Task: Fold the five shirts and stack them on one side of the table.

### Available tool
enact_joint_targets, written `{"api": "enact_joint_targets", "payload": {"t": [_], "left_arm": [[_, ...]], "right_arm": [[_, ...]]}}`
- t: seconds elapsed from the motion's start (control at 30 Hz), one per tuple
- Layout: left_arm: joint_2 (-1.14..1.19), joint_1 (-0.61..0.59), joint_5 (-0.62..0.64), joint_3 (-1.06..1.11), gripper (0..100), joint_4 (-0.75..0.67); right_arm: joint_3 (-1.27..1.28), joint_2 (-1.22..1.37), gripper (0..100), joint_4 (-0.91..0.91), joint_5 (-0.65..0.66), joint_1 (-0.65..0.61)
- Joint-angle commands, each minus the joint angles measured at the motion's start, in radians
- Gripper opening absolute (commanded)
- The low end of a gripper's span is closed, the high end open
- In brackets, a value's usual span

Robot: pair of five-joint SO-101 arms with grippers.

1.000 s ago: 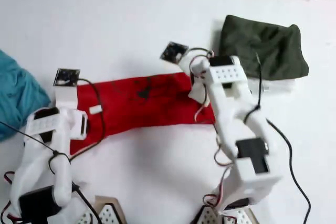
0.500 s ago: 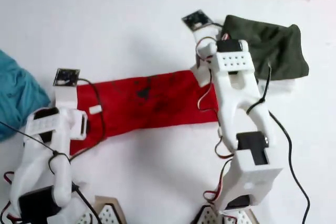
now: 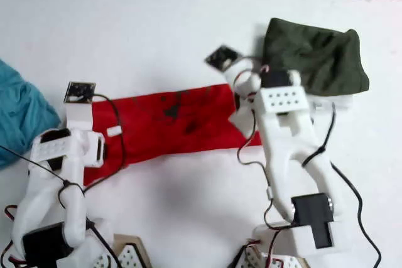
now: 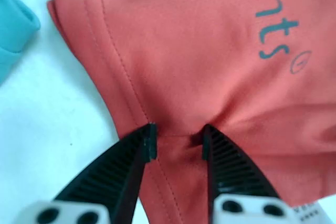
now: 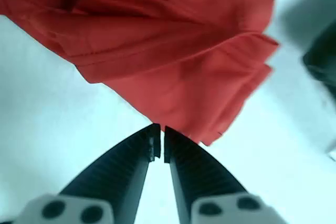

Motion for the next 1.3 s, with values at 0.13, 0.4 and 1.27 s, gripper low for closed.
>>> {"api": "enact_joint_targets", "payload": {"t": [0.13, 0.4, 1.27], "left_arm": [[-0.003, -0.006, 0.011, 0.002, 17, -0.025], [-0.003, -0.006, 0.011, 0.002, 17, -0.025], [-0.003, -0.006, 0.011, 0.002, 17, -0.025]], "right_arm": [[0.18, -0.05, 1.9, -0.295, 0.009, -0.076], [0.184, -0.016, 1.9, -0.506, -0.071, -0.154], [0.115, -0.162, 1.9, -0.119, -0.129, 0.053]]}}
